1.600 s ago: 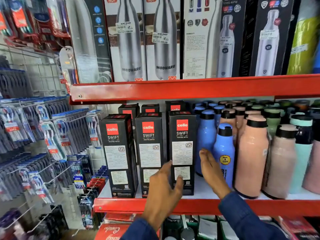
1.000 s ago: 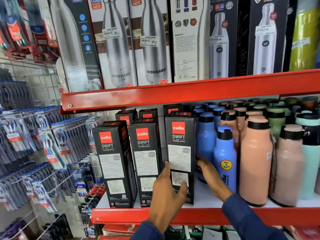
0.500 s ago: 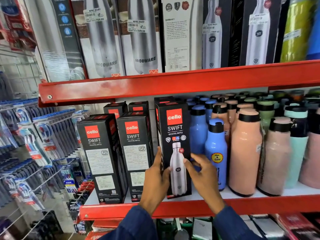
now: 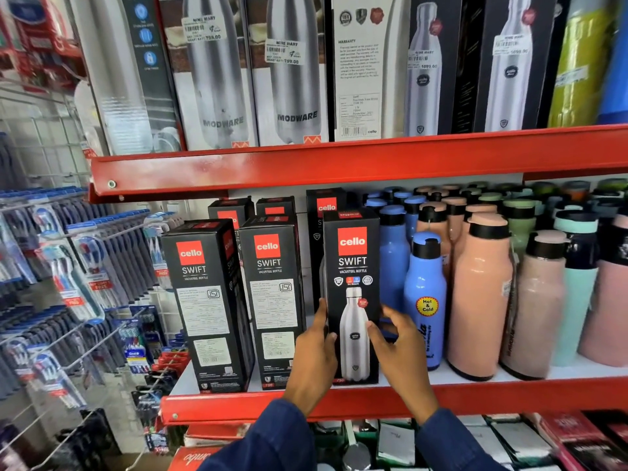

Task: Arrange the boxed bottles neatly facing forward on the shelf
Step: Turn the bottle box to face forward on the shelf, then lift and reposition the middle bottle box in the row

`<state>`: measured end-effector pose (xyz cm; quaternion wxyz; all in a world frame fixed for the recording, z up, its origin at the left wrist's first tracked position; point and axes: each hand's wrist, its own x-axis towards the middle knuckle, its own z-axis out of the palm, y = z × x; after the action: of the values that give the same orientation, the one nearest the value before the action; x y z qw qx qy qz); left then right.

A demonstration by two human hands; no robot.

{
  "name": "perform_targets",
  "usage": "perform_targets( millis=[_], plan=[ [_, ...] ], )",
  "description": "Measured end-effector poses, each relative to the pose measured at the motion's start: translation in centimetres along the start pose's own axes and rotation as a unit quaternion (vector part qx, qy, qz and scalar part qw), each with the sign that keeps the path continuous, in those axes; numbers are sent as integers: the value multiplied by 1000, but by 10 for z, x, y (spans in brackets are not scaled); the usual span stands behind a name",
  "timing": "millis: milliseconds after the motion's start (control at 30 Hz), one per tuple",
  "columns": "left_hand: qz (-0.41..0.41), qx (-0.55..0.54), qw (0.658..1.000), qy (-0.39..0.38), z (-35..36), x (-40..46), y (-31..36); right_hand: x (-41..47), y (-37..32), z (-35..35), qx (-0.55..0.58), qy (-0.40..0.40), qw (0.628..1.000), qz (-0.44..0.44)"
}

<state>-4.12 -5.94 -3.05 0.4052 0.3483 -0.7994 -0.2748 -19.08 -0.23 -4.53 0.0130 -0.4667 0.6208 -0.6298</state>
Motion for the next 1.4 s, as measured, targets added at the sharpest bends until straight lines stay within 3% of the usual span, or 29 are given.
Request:
perform_targets(
  millis=[233, 467, 567, 633, 700, 800, 967, 1133, 1400],
  plan=[
    [31, -1, 999, 11, -34, -31, 5, -21, -5, 1, 19, 34, 999, 19],
    [27, 7, 993, 112, -87, -69, 8, -40, -25, 1, 40, 125, 991, 18],
    [6, 14, 987, 159, -100, -69, -1, -50, -51, 9, 39, 174, 983, -46],
    [-8, 25, 987, 159, -104, -66, -3, -59, -70, 20, 33, 155, 983, -92],
    [-21, 35, 989, 141, -105, -61, -3, -67, -85, 37, 23, 80, 991, -104],
    [-25, 48, 991, 125, -102, -53, -5, -70, -92, 63, -18, -28, 997, -74],
    [-40, 50, 993, 104, -98, -40, -14, -58, -94, 88, -57, -104, 993, 10],
    [-41, 12, 994, 98, -101, -38, -20, -54, -93, 91, -45, -82, 995, 23],
    [-8, -96, 988, 123, -119, -46, -10, -64, -120, 70, 41, 17, 997, -62]
  ],
)
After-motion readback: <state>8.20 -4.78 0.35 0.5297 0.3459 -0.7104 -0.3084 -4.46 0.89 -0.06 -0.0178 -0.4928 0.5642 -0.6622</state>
